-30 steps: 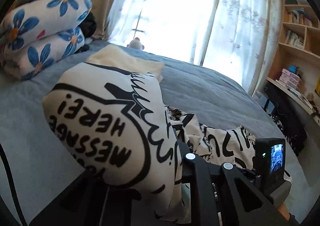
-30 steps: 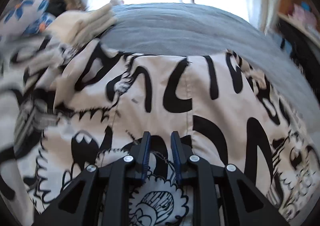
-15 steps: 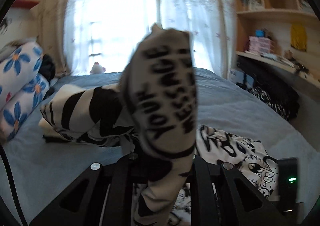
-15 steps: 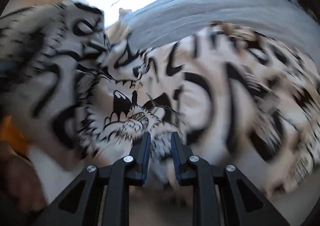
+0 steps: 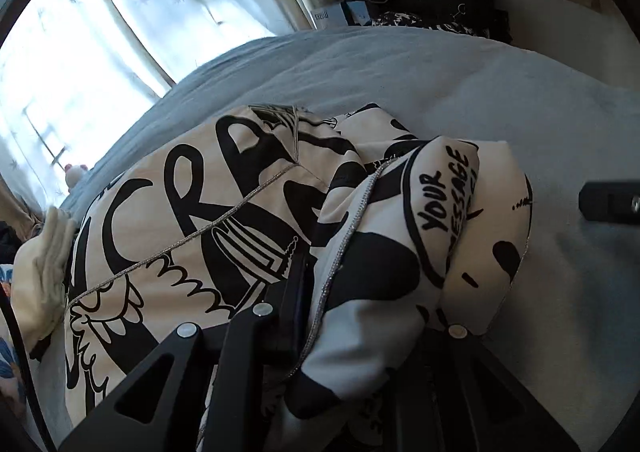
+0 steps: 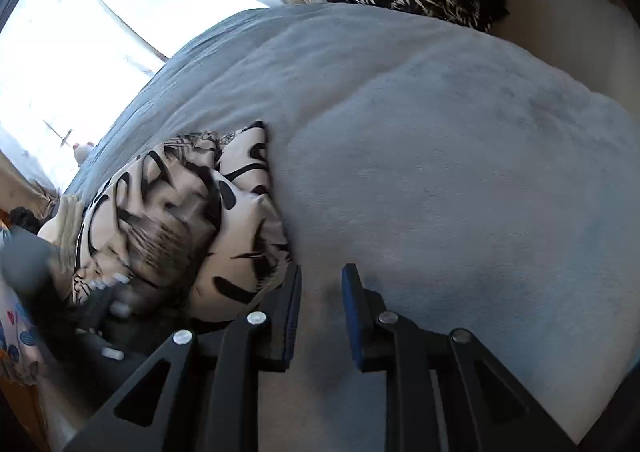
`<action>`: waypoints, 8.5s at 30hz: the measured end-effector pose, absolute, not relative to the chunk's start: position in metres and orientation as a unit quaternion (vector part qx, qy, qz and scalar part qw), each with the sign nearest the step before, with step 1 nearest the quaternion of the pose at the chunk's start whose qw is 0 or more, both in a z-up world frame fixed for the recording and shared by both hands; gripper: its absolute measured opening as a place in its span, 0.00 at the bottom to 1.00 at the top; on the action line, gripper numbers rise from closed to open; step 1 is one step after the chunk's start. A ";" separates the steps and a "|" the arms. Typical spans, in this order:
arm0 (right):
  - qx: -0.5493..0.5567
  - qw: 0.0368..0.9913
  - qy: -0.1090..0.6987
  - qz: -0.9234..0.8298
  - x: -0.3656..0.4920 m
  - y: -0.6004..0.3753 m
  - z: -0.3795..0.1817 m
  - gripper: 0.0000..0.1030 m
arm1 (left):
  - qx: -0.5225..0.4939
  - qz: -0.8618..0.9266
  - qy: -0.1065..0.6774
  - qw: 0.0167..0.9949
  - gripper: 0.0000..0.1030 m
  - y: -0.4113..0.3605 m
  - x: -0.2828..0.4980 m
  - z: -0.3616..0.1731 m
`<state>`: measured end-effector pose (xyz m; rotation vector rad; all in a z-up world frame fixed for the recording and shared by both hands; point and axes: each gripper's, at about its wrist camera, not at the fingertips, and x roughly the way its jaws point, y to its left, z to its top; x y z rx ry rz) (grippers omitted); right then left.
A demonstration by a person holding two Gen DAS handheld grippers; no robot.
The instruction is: Fold large clothes
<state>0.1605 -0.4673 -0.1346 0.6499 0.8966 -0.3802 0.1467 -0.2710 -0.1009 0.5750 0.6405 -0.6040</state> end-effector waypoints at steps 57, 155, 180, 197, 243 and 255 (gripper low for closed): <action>0.310 0.766 0.558 0.074 0.300 -0.452 -0.149 0.35 | -0.032 -0.248 0.495 0.832 0.82 -0.049 0.264 -0.062; 0.171 0.875 0.447 -0.072 0.204 -0.422 -0.101 0.26 | -0.038 -0.184 0.487 0.853 0.76 -0.036 0.205 -0.037; 0.113 0.889 0.444 0.002 0.215 -0.419 -0.016 0.48 | -0.098 -0.257 0.505 0.818 0.87 -0.008 0.202 0.024; 0.295 0.805 0.508 0.083 0.302 -0.505 -0.113 0.74 | -0.132 -0.276 0.558 0.771 0.87 -0.046 0.272 -0.052; 0.241 0.763 0.556 0.226 0.379 -0.449 -0.186 0.98 | -0.107 -0.287 0.591 0.746 0.98 -0.099 0.314 -0.120; 0.193 0.808 0.532 0.161 0.359 -0.418 -0.129 0.43 | -0.033 -0.285 0.533 0.796 0.52 -0.121 0.289 -0.065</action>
